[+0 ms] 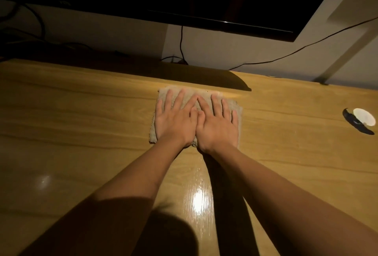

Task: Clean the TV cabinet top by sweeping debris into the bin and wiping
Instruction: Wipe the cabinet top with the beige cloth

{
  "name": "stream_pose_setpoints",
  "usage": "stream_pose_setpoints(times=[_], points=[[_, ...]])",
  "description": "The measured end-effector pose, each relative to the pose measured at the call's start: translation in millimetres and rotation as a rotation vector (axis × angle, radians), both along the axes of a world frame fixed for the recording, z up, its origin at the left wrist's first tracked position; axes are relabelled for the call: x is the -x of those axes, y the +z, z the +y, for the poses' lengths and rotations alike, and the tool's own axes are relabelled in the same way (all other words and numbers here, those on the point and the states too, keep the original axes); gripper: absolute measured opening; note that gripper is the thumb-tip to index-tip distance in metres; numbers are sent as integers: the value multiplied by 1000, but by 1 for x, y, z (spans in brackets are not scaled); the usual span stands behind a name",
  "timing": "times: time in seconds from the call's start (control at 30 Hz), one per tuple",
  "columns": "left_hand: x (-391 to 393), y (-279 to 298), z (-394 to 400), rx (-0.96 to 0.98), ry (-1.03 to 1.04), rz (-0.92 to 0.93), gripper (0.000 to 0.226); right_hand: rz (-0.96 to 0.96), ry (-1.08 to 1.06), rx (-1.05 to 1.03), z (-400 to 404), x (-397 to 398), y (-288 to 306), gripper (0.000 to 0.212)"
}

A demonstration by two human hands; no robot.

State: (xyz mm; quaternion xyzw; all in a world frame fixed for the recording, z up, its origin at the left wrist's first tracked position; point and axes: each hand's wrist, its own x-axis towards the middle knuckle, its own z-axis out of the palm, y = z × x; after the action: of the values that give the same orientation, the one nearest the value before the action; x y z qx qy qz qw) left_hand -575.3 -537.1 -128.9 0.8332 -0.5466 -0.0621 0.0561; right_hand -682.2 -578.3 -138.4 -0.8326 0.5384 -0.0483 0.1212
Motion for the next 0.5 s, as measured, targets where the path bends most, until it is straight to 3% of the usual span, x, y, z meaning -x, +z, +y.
stream_pose_setpoints(times=[0.17,0.33,0.5], points=[[-21,2,-75,25,10,-112,53,36,-20,75,-76,-26,5,51],[-30,6,-119,-105,-16,-124,27,233,126,76,-118,-37,13,31],[-31,6,-122,-120,-53,-111,33,143,83,76,-124,-37,12,45]])
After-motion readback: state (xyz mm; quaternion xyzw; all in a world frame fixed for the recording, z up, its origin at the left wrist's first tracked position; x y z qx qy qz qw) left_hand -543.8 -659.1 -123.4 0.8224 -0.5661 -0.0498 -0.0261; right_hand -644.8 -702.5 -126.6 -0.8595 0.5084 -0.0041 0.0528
